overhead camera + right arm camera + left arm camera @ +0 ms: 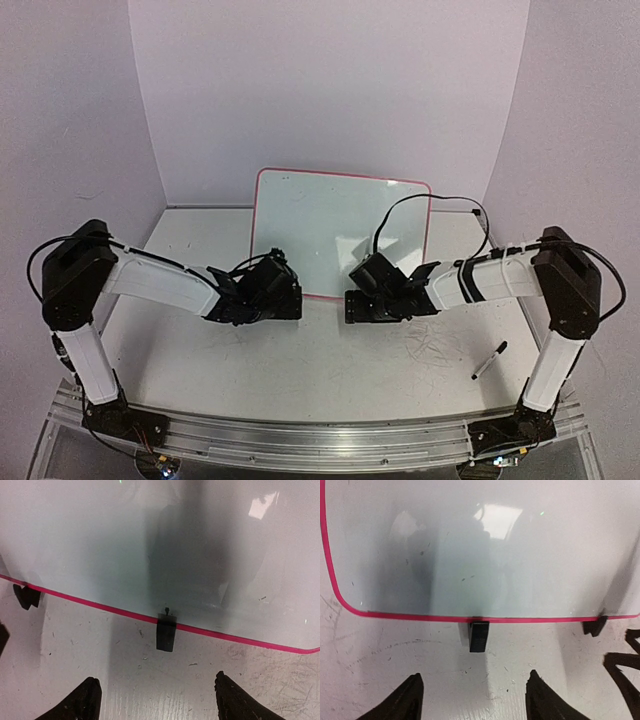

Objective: Write a sentence on the whiteboard
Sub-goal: Move the whiteboard to the center of the board.

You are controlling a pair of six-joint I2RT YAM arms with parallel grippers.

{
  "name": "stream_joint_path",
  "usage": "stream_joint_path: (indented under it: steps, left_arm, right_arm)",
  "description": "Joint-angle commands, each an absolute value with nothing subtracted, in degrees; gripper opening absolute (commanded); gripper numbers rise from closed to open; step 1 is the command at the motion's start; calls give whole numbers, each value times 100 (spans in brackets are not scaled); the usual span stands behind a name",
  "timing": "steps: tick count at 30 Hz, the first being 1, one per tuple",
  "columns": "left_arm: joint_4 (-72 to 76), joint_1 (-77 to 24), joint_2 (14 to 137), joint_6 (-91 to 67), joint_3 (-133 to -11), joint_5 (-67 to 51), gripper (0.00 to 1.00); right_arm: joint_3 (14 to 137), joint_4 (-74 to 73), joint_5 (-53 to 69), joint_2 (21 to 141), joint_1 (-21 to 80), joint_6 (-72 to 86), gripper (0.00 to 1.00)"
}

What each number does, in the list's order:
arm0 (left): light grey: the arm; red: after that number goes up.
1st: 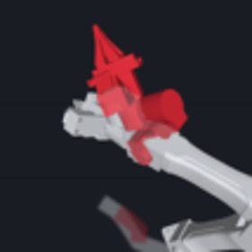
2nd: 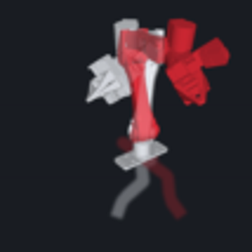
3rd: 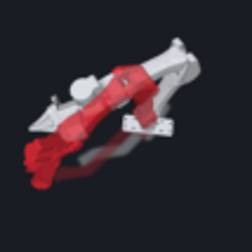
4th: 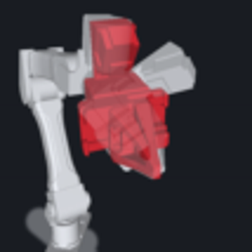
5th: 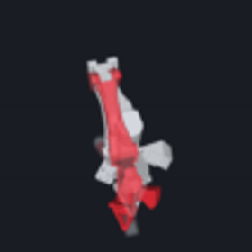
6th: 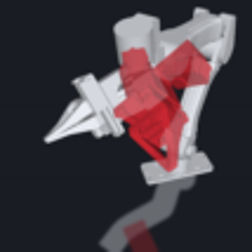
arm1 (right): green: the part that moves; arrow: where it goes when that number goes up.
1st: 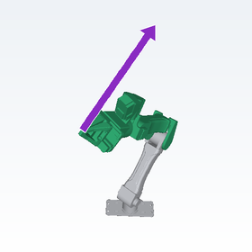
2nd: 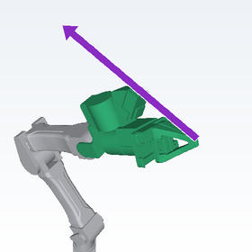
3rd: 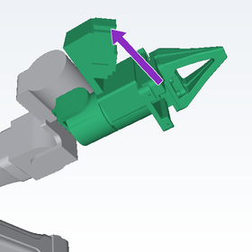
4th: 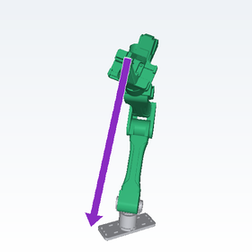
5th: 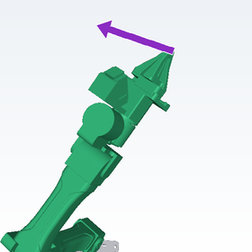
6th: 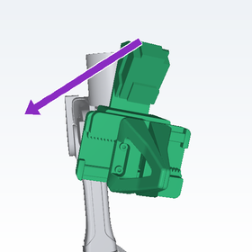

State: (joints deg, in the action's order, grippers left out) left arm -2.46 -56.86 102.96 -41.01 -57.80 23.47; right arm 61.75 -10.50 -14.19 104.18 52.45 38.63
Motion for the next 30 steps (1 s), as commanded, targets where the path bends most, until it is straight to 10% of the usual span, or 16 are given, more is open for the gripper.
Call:
stream_joint_path:
  steps: [1,6,30]
  left_arm:
    - [373,-5709,9426,-3578,-5486,2317,84]
    - [381,-5661,8655,-3273,-5115,2452,99]
    - [384,-5396,7806,-2823,-5362,3063,99]
  right_arm:
    - [6428,-808,-1769,10813,5255,3949,74]
    - [6536,-746,-1882,11130,5253,3986,55]
    - [6222,595,-2066,11411,5085,2593,5]
